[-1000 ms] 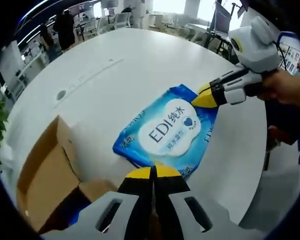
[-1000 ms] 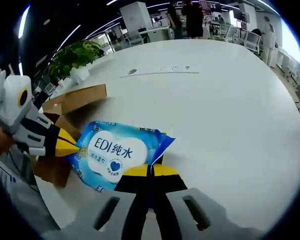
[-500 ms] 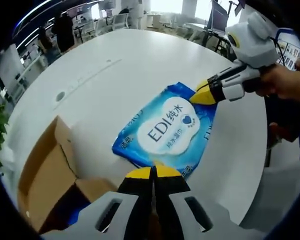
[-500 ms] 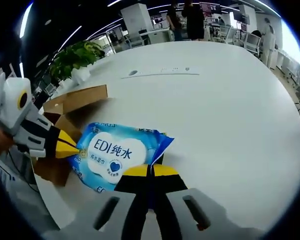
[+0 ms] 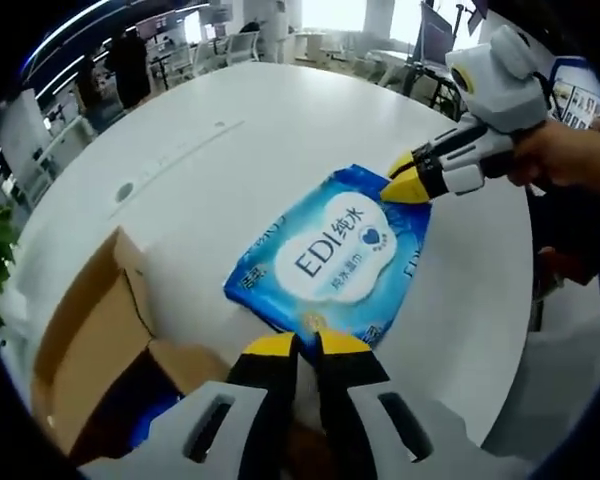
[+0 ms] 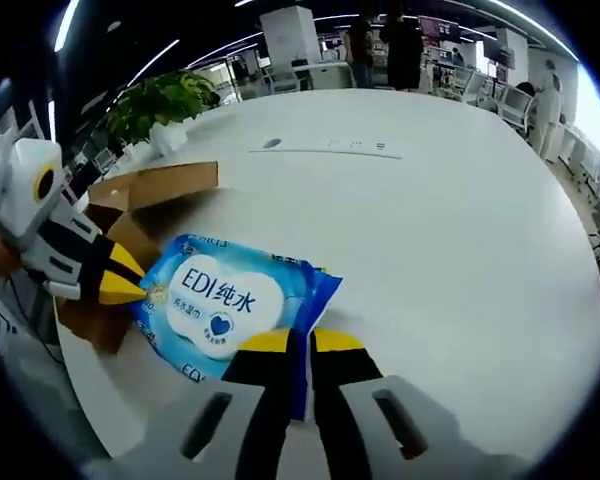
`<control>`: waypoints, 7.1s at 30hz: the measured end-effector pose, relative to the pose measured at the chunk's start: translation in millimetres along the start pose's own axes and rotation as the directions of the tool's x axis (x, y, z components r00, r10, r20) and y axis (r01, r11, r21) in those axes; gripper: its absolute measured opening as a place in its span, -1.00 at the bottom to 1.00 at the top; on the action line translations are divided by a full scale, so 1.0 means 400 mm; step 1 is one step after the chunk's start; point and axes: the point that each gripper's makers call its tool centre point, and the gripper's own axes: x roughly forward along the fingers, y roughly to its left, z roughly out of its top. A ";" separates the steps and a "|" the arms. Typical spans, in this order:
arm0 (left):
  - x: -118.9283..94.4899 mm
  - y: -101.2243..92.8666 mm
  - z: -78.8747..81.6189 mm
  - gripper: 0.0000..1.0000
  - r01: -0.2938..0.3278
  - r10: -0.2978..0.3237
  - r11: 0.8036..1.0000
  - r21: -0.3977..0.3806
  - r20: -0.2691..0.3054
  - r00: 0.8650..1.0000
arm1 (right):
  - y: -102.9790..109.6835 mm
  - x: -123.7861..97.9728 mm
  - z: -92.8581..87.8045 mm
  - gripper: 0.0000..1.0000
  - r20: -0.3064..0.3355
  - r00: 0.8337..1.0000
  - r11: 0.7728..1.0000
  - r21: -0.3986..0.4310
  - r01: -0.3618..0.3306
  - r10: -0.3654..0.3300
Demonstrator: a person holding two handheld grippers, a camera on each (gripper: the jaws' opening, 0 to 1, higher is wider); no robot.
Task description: Operate the shoe box by opening the lid, removing the specified soft item, and placing it in the target area until the item is outside and the box remains undamaged.
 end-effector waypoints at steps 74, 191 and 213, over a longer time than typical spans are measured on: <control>-0.250 0.154 -0.216 -0.45 0.116 -0.124 0.984 0.132 0.057 0.991 | 0.527 -0.024 0.228 -0.50 -0.036 0.923 0.710 -0.627 -0.320 0.384; -0.238 -0.106 0.097 -1.00 0.191 -0.235 0.871 0.452 0.043 0.971 | 0.337 -0.155 0.240 -1.00 -0.135 0.944 0.698 -0.643 -0.315 0.301; -0.126 -0.240 0.248 -1.00 0.250 -0.334 0.800 0.545 0.060 0.941 | 0.126 -0.215 0.203 -1.00 -0.155 0.957 0.748 -0.599 -0.287 0.243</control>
